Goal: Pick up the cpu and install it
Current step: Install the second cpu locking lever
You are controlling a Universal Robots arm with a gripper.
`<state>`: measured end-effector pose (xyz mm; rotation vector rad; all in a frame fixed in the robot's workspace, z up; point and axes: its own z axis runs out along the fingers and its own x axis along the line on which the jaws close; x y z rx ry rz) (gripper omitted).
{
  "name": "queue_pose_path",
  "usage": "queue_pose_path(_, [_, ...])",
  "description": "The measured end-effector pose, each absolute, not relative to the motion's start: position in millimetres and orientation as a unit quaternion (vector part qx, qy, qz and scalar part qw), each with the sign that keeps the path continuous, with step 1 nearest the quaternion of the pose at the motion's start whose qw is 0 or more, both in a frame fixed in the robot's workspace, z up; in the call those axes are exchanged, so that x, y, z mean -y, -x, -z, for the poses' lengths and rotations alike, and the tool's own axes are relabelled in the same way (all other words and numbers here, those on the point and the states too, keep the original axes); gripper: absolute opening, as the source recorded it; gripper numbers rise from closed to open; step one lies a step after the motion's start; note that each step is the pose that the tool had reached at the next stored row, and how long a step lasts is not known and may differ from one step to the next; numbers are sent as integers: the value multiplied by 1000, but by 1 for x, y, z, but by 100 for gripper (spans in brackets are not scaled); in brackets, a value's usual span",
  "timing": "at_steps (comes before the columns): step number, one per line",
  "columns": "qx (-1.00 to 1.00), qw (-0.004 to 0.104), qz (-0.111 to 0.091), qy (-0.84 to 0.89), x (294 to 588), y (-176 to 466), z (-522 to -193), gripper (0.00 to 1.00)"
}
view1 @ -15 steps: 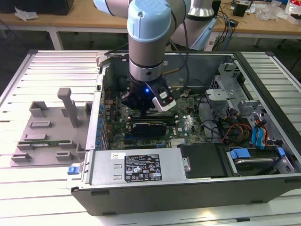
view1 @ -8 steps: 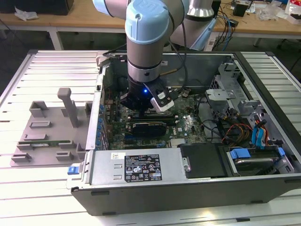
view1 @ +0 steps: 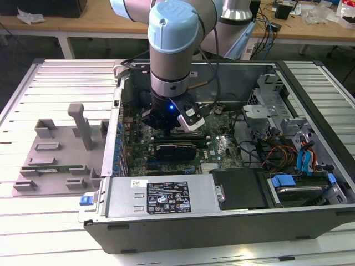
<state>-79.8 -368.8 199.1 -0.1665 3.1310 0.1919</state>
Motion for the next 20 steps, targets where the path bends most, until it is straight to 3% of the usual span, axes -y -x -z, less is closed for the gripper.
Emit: queue_pose_path(20, [-997, 0, -60, 53, 360, 56, -212, 11])
